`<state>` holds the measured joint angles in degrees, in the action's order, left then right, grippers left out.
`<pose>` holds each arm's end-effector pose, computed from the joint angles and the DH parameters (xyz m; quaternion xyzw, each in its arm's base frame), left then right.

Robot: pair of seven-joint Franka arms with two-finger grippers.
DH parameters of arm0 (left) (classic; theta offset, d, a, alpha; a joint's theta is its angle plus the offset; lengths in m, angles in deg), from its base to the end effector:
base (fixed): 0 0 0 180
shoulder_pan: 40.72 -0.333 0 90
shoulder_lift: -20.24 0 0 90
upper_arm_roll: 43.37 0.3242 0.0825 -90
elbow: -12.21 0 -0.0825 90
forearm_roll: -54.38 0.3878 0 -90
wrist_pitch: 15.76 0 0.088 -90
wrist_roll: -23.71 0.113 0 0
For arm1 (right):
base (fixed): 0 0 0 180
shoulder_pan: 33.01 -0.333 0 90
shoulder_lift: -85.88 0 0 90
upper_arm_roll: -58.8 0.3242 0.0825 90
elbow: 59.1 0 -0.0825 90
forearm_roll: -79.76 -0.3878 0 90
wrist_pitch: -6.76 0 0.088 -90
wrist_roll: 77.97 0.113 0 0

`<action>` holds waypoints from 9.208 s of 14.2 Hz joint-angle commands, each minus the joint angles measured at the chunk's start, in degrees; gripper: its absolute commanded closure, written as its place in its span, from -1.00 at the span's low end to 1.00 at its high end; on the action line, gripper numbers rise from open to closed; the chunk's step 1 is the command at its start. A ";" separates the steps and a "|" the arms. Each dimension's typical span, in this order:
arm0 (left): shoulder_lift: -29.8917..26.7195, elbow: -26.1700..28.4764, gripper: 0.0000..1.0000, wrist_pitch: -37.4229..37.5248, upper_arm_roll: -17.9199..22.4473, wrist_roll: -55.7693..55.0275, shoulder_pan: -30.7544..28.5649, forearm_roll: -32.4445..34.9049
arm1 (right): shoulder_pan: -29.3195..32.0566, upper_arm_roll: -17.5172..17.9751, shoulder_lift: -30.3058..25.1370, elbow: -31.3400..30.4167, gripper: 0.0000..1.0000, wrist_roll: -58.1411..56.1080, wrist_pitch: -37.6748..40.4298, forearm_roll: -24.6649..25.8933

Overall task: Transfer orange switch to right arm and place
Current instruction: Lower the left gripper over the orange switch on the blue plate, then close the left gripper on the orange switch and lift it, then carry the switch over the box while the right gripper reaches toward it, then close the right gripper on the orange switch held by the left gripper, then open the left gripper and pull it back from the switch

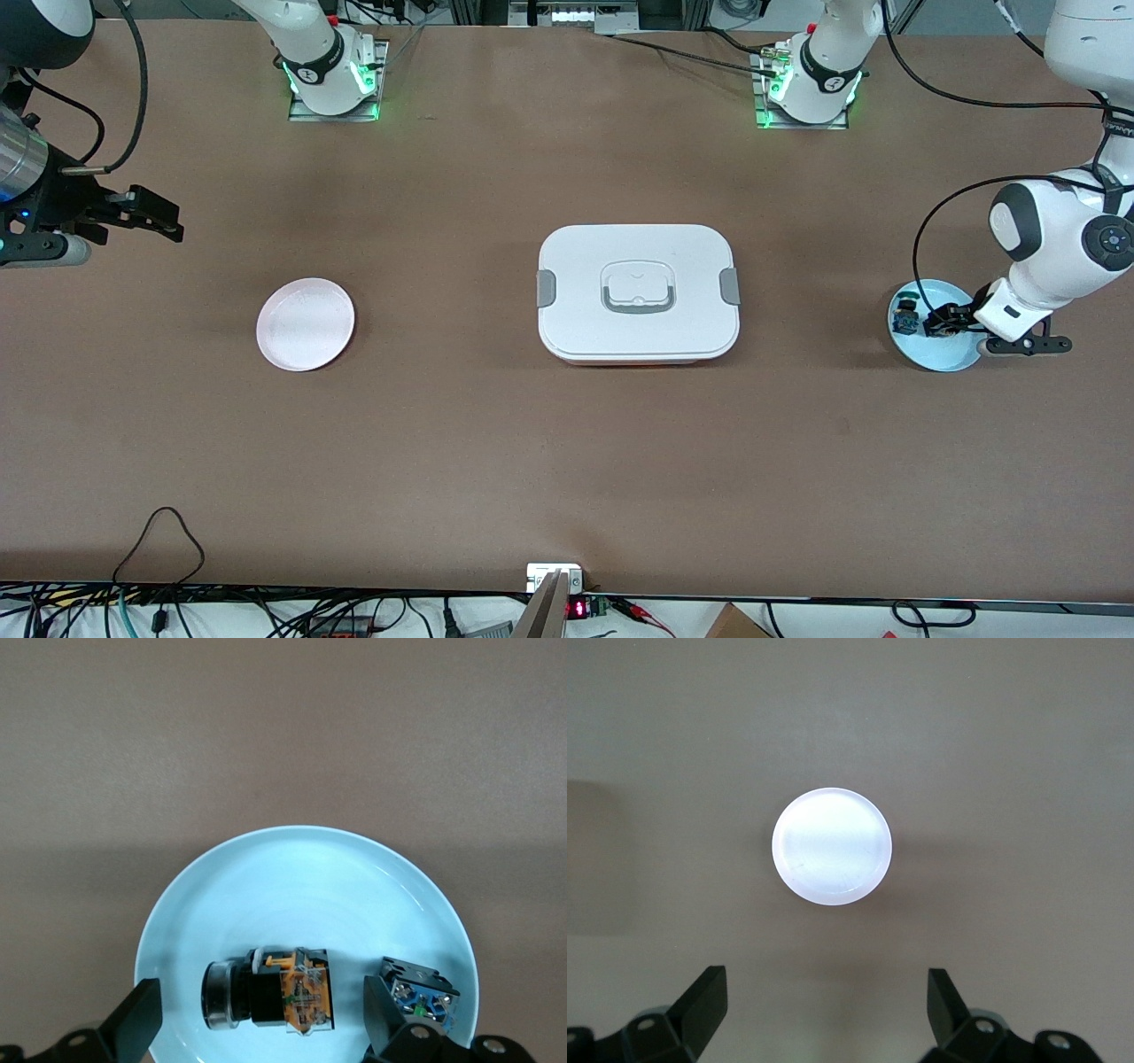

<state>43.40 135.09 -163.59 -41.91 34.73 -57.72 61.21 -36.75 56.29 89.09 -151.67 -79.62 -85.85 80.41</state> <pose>0.5505 0.1820 0.2129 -0.9991 -0.0138 -0.0054 0.0402 0.5761 0.0118 0.5774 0.9993 0.0255 -0.0277 0.0068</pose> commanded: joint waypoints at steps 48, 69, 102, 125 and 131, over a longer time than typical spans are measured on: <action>-4.00 -25.85 0.65 40.63 -38.36 55.04 -1.72 -59.28 | 1.36 -1.28 -0.04 0.37 -1.00 -0.89 -0.12 -3.70; -0.05 -24.44 0.66 7.73 -42.16 99.89 18.84 -113.62 | -6.36 -0.40 14.02 -5.95 -1.00 -13.01 2.17 -82.90; -0.40 -23.91 0.65 7.82 -42.16 100.16 18.40 -113.62 | -17.97 -0.40 17.89 -8.86 -0.76 -13.20 -3.55 -100.59; -0.66 -23.91 -1.00 8.00 -42.16 99.81 17.97 -113.62 | -17.71 -0.40 16.39 -9.48 1.00 -13.11 -3.98 -100.67; -1.28 -23.91 -1.00 9.57 -42.16 97.88 16.47 -112.92 | -17.62 -0.40 16.04 -9.57 1.00 -13.81 -4.07 -100.67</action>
<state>43.25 111.03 -155.12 -83.83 132.86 -40.20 -50.54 -54.24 55.97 106.57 -160.20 -92.79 -89.53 -19.55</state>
